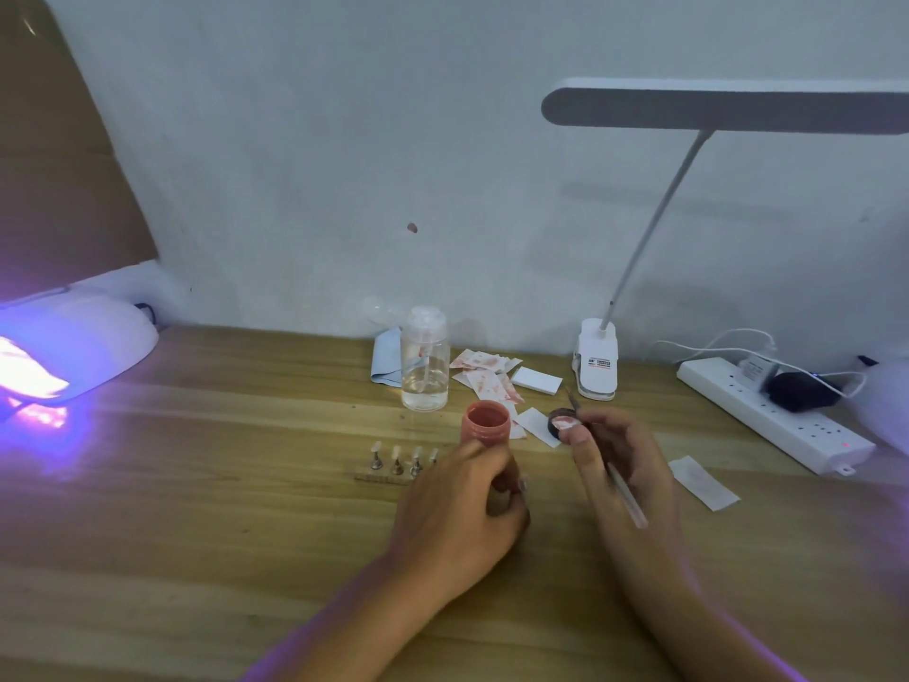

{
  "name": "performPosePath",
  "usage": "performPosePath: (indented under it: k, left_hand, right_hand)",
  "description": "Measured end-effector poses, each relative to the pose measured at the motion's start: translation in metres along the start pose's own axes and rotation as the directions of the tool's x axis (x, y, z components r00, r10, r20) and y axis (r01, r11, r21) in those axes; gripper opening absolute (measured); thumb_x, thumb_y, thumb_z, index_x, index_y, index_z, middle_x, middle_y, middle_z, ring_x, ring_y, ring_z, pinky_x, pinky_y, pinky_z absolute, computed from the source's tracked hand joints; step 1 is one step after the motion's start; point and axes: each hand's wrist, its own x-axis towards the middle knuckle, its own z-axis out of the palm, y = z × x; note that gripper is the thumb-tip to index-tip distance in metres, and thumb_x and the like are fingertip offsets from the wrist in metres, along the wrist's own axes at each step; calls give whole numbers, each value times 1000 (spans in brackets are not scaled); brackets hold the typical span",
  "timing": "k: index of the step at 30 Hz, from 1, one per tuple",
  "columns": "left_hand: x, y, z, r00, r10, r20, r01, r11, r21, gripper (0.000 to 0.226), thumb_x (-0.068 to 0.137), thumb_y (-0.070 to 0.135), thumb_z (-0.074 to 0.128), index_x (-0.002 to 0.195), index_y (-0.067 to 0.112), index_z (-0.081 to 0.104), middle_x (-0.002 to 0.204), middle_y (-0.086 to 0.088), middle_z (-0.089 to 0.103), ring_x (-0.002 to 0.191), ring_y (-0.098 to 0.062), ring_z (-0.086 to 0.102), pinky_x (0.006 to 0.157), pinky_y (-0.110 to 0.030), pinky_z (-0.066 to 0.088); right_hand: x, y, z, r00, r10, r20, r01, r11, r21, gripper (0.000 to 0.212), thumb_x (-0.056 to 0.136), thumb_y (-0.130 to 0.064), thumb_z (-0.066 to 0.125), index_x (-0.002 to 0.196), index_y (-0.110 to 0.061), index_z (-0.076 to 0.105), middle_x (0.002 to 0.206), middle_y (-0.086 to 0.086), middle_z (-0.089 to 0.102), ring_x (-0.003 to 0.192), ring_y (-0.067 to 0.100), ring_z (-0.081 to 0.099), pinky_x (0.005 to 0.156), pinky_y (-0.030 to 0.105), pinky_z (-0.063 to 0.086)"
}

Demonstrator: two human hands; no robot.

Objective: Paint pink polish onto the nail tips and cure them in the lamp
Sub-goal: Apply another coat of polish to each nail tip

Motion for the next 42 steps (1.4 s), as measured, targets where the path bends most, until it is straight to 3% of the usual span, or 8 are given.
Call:
performPosePath:
  k: [5, 9, 12, 14, 19, 27, 33, 42]
  left_hand:
    - [1, -11, -8, 995, 6, 96, 1, 998, -70, 13, 81, 49, 56, 86, 38, 54, 78, 31, 58, 76, 9, 54, 58, -14, 36]
    - [2, -19, -5, 998, -35, 53, 40, 994, -98, 22, 78, 54, 51, 92, 37, 58, 82, 24, 65, 80, 5, 60, 67, -26, 51]
    - [2, -20, -2, 997, -54, 55, 60, 991, -123, 17, 80, 55, 54, 91, 44, 62, 83, 27, 66, 80, 8, 61, 67, -24, 52]
    - [3, -21, -2, 994, -67, 88, 81, 984, -161, 11, 79, 49, 59, 88, 47, 64, 84, 30, 66, 80, 10, 61, 67, -19, 50]
    - [8, -22, -2, 991, -74, 113, 97, 973, -210, 8, 76, 47, 60, 80, 52, 64, 83, 37, 64, 78, 13, 60, 58, -8, 34]
    - [7, -20, -1, 990, -78, 117, 100, 974, -202, 13, 81, 44, 64, 77, 56, 61, 77, 39, 60, 73, 12, 58, 57, -11, 32]
    - [10, -22, -4, 982, -121, 144, 163, 929, -332, 17, 87, 33, 71, 77, 46, 69, 65, 31, 63, 56, 12, 58, 56, -12, 38]
    - [10, -20, -5, 985, -114, 129, 146, 951, -273, 17, 88, 34, 69, 76, 45, 65, 65, 30, 61, 57, 10, 58, 59, -19, 40]
  right_hand:
    - [5, -5, 0, 999, -32, -25, 33, 998, 50, 16, 93, 1, 56, 96, -6, 71, 86, 2, 75, 87, 12, 69, 77, 26, 55]
    - [12, -9, 6, 1000, 5, 21, -6, 998, 58, 29, 96, 2, 47, 93, -13, 71, 77, 2, 74, 71, 6, 65, 63, 15, 49]
    - [14, -4, 15, 993, 57, 99, -57, 998, -3, 9, 95, -4, 52, 96, -13, 56, 73, 0, 73, 67, 26, 62, 63, 40, 52]
    - [13, 0, 18, 991, 60, 123, -53, 997, -60, 7, 94, -7, 57, 90, -11, 53, 75, -1, 73, 67, 20, 65, 70, 48, 53]
    - [17, 10, 18, 998, 46, 54, -40, 995, -96, 16, 90, -4, 59, 80, -14, 53, 72, 0, 73, 68, 6, 67, 72, 42, 55]
    - [14, 18, 15, 994, -18, 106, 32, 990, -137, 17, 90, -7, 61, 80, -17, 51, 71, -3, 72, 70, 6, 69, 68, 23, 51]
    - [13, 21, 15, 989, -23, 146, 48, 985, -169, 13, 89, -11, 64, 82, -18, 55, 73, -6, 72, 73, 7, 69, 70, 31, 54]
    - [14, 20, 15, 988, -12, 152, 39, 984, -175, 9, 90, -13, 64, 87, -16, 57, 74, -6, 72, 74, 5, 69, 71, 34, 56]
